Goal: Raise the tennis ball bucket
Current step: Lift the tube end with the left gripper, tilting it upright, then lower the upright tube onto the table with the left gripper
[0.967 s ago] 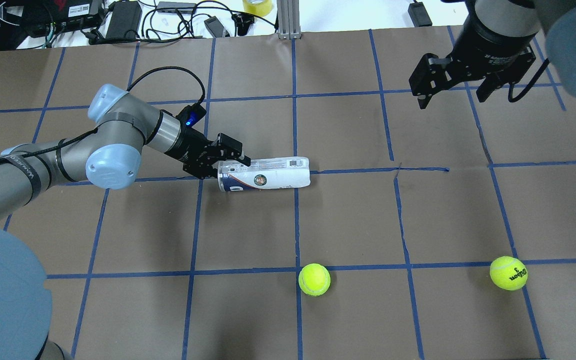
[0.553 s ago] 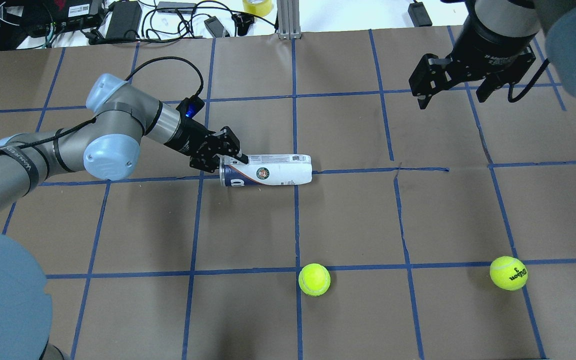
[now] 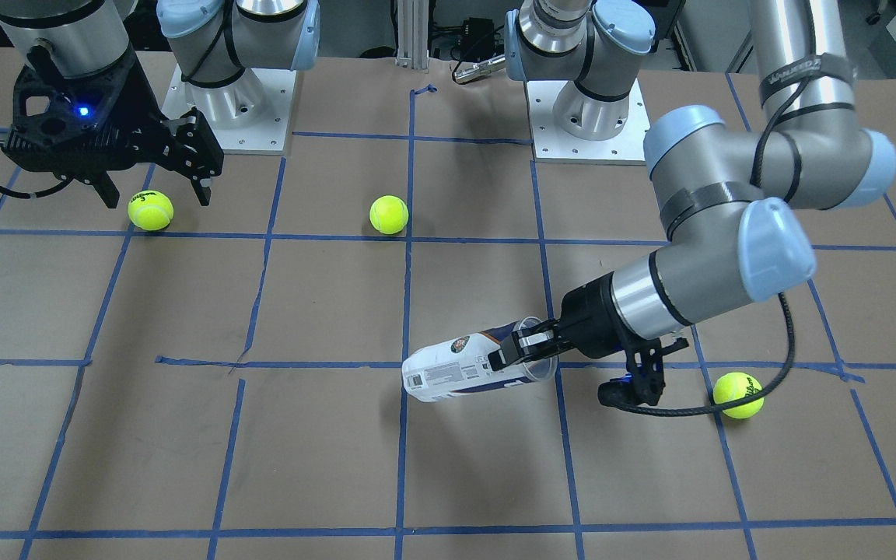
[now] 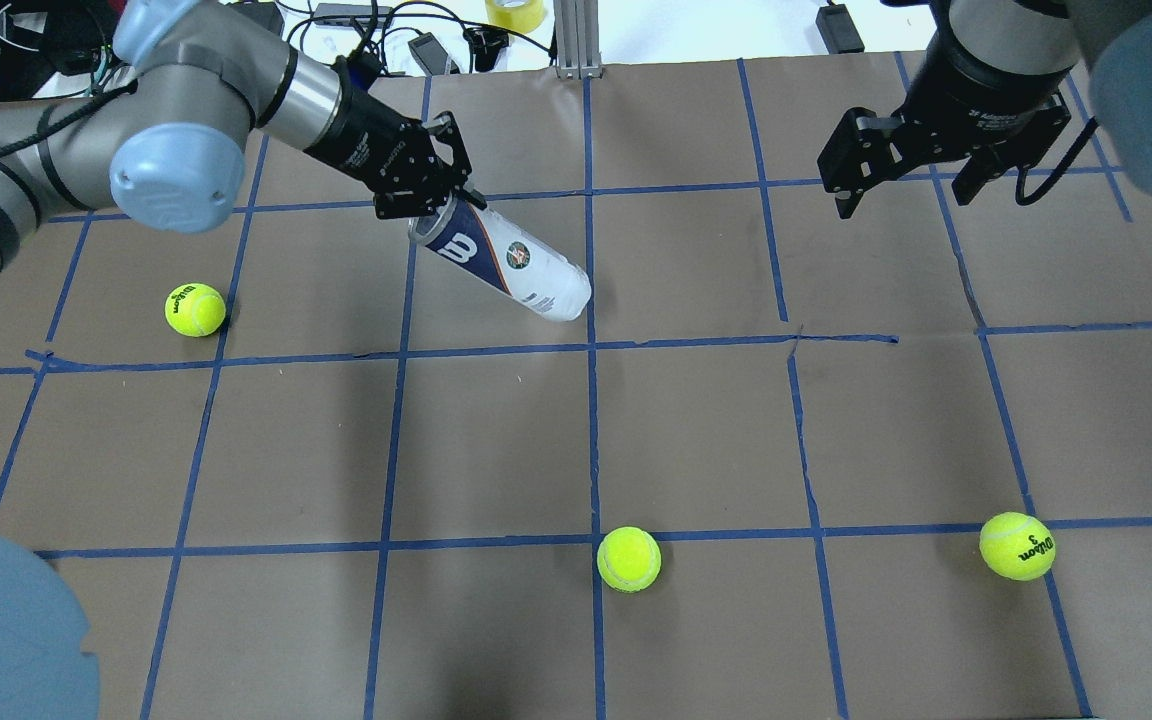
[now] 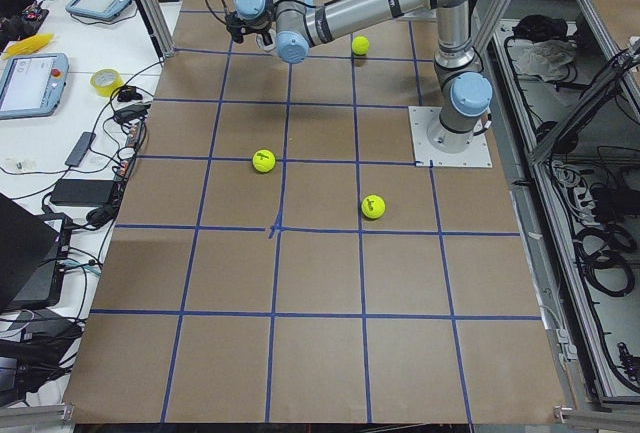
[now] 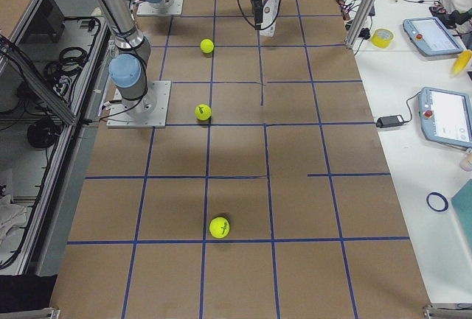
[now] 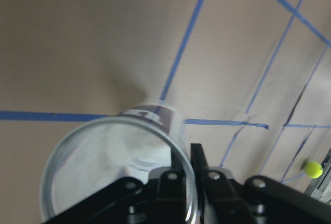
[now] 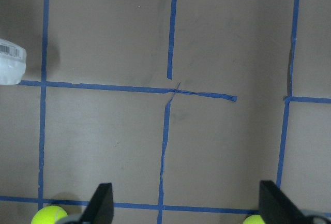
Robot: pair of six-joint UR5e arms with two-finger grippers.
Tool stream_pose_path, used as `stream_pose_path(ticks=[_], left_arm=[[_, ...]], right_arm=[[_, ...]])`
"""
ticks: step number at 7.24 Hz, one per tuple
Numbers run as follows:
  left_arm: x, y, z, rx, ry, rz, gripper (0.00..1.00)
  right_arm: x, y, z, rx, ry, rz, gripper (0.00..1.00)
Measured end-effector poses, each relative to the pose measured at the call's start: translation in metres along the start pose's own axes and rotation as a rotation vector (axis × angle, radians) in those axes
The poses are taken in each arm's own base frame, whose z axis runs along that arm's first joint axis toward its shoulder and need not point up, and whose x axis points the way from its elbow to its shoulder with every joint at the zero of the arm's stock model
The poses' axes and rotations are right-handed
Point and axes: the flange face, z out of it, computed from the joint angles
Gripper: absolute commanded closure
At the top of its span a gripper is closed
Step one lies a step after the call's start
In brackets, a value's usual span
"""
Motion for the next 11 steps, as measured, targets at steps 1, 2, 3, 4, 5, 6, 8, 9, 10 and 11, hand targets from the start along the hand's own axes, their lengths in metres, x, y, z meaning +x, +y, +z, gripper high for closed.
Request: stream_pose_path(ticks=[1, 2, 3, 4, 5, 6, 8, 9, 10, 11], left_arm=[[0.020, -0.003, -0.019, 0.052, -0.064, 0.028, 1.00], [0.041, -0.003, -0.028, 0.118, -0.176, 0.103, 1.00], [0.057, -0.002, -0.033, 0.170, -0.290, 0.223, 1.00], [0.067, -0.004, -0.031, 0.198, -0.364, 0.336, 1.00], [0.075, -0.004, -0.019, 0.207, -0.415, 0.419, 1.00], [0.081, -0.001, 0.002, 0.192, -0.457, 0.484, 1.00], [0.084, 0.002, 0.031, 0.152, -0.493, 0.557, 1.00], [0.083, 0.002, 0.038, 0.140, -0.500, 0.565, 1.00], [0.079, 0.003, 0.044, 0.126, -0.505, 0.565, 1.00], [0.074, 0.003, 0.049, 0.115, -0.508, 0.561, 1.00]], right_arm=[[0.000, 0.000, 0.000, 0.000, 0.000, -0.001, 0.00], [0.000, 0.000, 0.000, 0.000, 0.000, -0.001, 0.00], [0.000, 0.000, 0.000, 0.000, 0.000, -0.001, 0.00], [0.000, 0.000, 0.000, -0.001, 0.000, -0.001, 0.00], [0.001, 0.000, 0.000, -0.001, 0.000, 0.000, 0.00], [0.000, 0.000, 0.000, 0.000, 0.000, 0.000, 0.00], [0.000, 0.000, 0.000, 0.000, 0.000, -0.001, 0.00], [0.000, 0.000, 0.000, 0.000, 0.000, -0.001, 0.00], [0.000, 0.000, 0.000, 0.000, 0.000, -0.001, 0.00], [0.000, 0.000, 0.000, 0.000, 0.000, -0.001, 0.00]])
